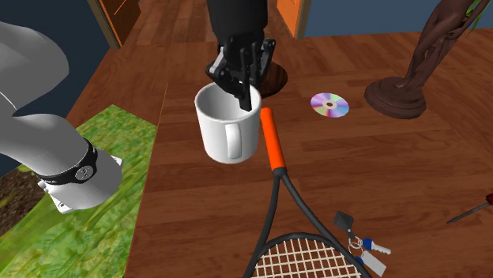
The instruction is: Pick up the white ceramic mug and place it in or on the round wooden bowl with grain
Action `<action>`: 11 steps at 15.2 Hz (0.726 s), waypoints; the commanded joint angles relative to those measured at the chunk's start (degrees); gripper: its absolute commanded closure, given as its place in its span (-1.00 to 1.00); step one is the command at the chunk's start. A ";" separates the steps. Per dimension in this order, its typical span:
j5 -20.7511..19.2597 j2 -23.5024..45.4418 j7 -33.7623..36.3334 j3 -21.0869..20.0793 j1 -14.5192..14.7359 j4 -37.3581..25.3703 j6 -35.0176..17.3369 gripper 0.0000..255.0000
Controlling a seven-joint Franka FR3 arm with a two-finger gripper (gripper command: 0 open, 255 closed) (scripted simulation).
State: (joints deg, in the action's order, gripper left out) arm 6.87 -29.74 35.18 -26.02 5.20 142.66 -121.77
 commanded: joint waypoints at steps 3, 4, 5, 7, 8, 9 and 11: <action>0.46 0.24 2.88 -2.12 0.85 -2.77 2.46 1.00; 0.61 0.76 4.41 -3.35 1.17 -3.66 2.80 1.00; 0.71 1.35 5.95 -4.59 1.44 -4.61 3.14 1.00; 0.75 2.74 9.07 -7.14 1.85 -6.70 3.79 1.00; 0.66 3.54 10.66 -8.43 2.00 -7.84 4.11 1.00; 0.52 4.40 12.27 -9.76 2.07 -9.03 4.44 1.00; 0.00 6.36 15.57 -12.50 2.10 -11.60 5.09 1.00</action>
State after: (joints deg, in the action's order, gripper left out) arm 7.18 -24.50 49.00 -37.13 7.35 132.41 -116.92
